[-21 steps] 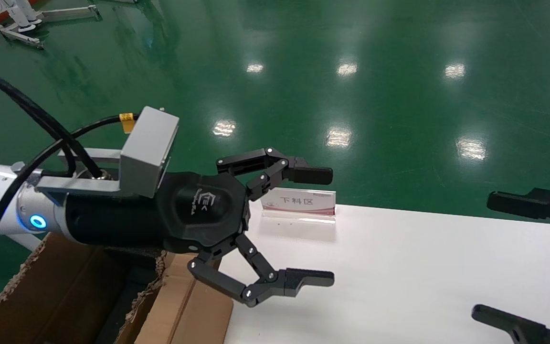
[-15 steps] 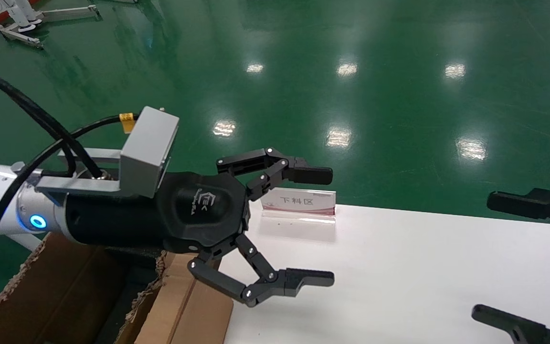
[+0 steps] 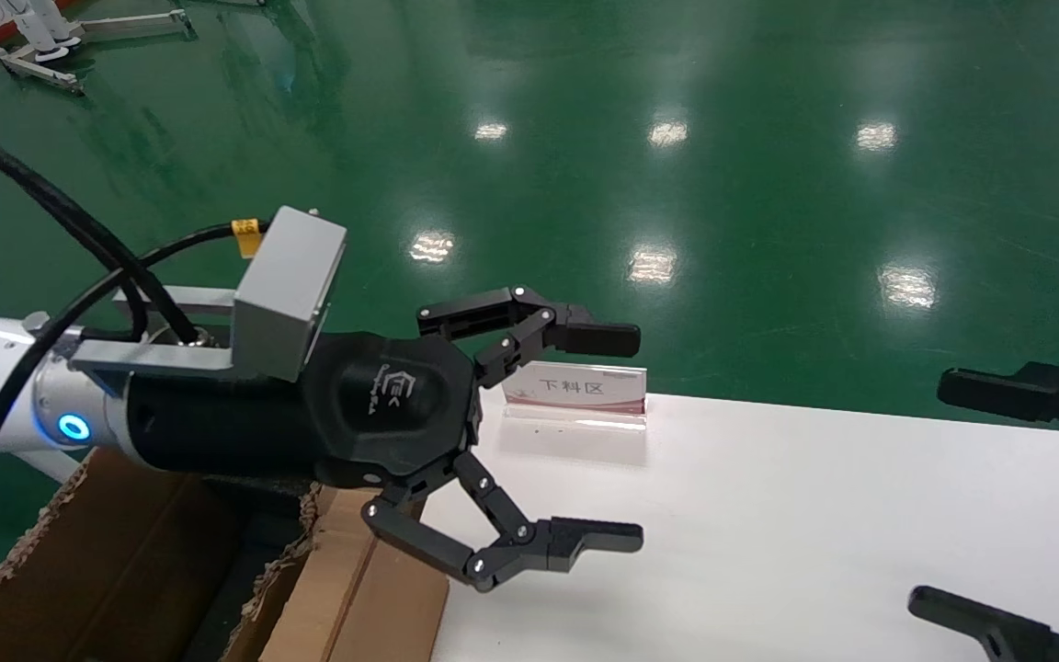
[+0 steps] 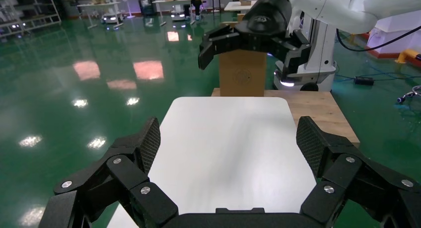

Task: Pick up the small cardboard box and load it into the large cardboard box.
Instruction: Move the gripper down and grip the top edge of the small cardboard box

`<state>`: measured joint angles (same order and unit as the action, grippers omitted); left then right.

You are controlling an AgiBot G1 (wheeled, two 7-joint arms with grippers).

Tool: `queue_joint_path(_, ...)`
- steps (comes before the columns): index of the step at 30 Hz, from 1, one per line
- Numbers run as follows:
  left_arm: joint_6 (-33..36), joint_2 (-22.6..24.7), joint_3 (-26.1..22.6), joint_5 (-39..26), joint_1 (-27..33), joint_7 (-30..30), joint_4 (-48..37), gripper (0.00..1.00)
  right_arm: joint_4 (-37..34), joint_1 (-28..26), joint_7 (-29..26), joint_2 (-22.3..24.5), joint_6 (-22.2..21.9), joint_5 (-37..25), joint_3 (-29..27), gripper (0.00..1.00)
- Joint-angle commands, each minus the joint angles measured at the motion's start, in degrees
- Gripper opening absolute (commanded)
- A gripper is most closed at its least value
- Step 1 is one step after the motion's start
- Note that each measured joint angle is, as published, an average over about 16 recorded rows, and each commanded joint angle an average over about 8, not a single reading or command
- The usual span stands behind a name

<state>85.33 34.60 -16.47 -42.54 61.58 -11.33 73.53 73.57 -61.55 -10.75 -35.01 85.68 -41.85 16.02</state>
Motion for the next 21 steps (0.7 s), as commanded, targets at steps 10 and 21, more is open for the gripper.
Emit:
queue_joint_path(10, -1.9, -2.6, -2.6, -3.9, 1.8, -4.1, 0.2, 1.00, 0.0, 0.0, 0.0, 0.0, 0.0, 0.0, 0.0, 1.00)
queue_joint_path(21, -3.0, -5.7, -12.8, -20.5, 14.5, -20.5, 5.8, 1.00, 0.0, 0.0, 0.0, 0.0, 0.0, 0.0, 0.0, 1.00)
